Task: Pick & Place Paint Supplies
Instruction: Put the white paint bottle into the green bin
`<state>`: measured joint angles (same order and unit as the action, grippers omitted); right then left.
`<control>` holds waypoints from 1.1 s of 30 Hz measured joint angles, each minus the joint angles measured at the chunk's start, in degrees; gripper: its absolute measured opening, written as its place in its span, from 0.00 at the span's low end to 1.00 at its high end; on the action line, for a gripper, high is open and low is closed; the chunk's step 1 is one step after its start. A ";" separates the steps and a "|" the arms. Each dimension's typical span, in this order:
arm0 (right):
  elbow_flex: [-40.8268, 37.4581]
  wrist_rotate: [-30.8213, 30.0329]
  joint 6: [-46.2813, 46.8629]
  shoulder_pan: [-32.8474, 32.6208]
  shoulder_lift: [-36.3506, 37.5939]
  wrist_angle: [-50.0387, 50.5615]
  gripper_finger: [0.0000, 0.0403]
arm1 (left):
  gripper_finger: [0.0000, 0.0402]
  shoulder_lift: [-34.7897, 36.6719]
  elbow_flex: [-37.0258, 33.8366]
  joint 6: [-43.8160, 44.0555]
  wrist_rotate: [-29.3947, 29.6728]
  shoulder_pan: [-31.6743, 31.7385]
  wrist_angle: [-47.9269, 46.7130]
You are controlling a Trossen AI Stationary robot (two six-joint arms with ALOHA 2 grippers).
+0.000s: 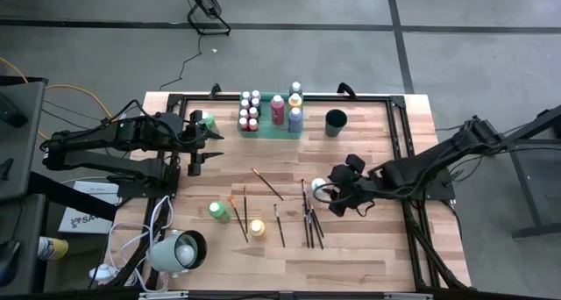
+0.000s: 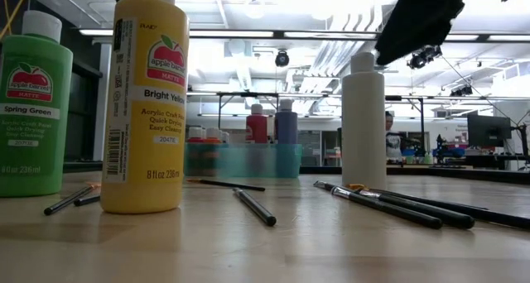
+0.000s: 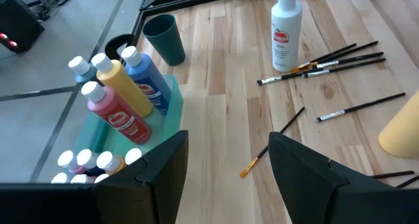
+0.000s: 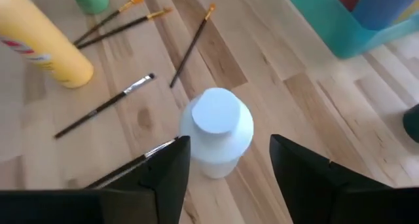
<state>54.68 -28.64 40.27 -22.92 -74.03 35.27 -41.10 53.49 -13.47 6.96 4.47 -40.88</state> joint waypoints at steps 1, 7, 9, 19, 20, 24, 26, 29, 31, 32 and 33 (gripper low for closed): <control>0.00 -0.12 0.00 0.03 -0.85 -0.81 0.51 | 0.51 0.00 0.00 0.00 0.00 0.00 0.00; 0.00 -0.20 -0.02 0.02 -3.84 -4.31 0.56 | 0.51 0.00 0.00 0.00 0.00 0.00 0.00; 0.00 -0.30 0.00 0.29 -4.42 -4.67 0.56 | 0.51 0.00 0.00 0.00 0.00 0.00 0.02; 0.00 0.62 0.46 3.56 -5.10 -6.93 0.50 | 0.51 0.00 0.00 0.00 0.00 0.00 0.00; 0.00 0.82 0.44 3.62 -5.10 -6.83 0.49 | 0.51 0.00 0.00 0.00 0.00 0.00 0.00; 0.00 1.82 0.44 3.52 -5.10 -6.05 0.45 | 0.51 0.00 0.00 0.00 -0.02 0.00 -0.02; 0.00 1.81 0.42 3.54 -5.10 -6.08 0.43 | 0.51 0.00 0.00 0.00 -0.02 0.00 -0.02; 0.00 1.81 0.42 3.58 -5.10 -6.41 0.40 | 0.51 0.00 0.00 0.00 -0.02 0.00 -0.02; 0.00 1.77 0.43 3.58 -5.10 -7.14 0.36 | 0.51 0.00 0.00 0.01 -0.02 0.00 -0.02; 0.00 1.76 0.42 3.56 -5.10 -7.58 0.34 | 0.51 0.00 0.00 0.01 -0.02 0.00 0.00; 0.00 1.76 0.39 3.56 -5.10 -8.04 0.31 | 0.51 0.00 0.00 0.01 -0.02 0.00 -0.01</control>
<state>54.68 -26.88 40.66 -19.35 -79.13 27.24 -41.10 53.49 -13.47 6.94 4.47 -40.89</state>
